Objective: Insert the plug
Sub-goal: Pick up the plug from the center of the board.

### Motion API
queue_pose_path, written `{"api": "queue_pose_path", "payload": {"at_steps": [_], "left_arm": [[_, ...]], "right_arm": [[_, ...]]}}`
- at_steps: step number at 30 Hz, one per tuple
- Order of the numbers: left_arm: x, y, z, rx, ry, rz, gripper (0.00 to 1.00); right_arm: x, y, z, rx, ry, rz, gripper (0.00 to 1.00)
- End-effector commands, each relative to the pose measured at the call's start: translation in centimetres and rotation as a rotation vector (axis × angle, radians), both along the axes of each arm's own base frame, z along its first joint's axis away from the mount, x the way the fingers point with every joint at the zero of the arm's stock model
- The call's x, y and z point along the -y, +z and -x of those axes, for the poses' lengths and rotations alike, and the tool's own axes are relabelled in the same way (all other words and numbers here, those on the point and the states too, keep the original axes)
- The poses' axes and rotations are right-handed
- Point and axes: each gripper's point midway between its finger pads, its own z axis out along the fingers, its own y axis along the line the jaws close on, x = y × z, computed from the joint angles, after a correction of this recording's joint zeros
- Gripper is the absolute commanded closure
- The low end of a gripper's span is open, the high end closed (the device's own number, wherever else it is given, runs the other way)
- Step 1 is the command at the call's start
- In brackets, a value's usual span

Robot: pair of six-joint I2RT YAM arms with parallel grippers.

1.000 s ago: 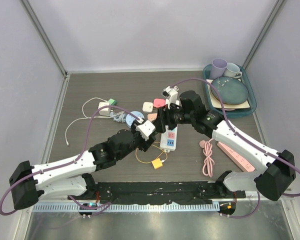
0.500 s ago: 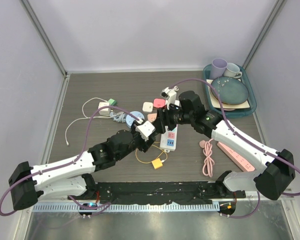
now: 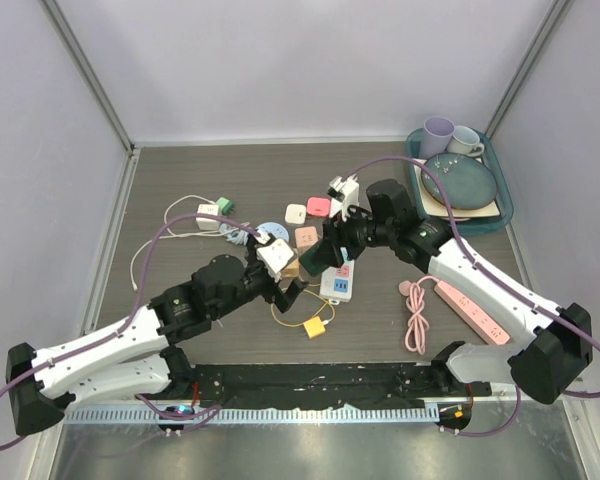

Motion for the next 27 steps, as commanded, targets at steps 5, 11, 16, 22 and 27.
{"api": "queue_pose_path", "payload": {"at_steps": [5, 11, 16, 22, 27], "left_arm": [[-0.4, 0.8, 3.7, -0.058, -0.220, -0.068, 0.00], [-0.8, 2.8, 2.2, -0.048, -0.233, -0.007, 0.00], [0.7, 4.9, 2.3, -0.022, -0.324, 0.050, 0.00], [2.5, 4.4, 2.7, -0.029, -0.417, 0.053, 0.00], [3.2, 4.1, 2.5, -0.026, -0.435, 0.063, 0.00]], "right_arm": [[-0.2, 6.0, 3.4, 0.387, 0.363, -0.072, 0.99], [0.0, 7.7, 5.5, 0.523, 0.521, -0.097, 0.99], [-0.1, 8.2, 5.8, 0.576, 0.572, -0.106, 0.99], [-0.4, 8.5, 6.3, 0.583, 0.624, -0.122, 0.99], [-0.3, 8.7, 6.7, 0.598, 0.644, -0.129, 0.99]]}}
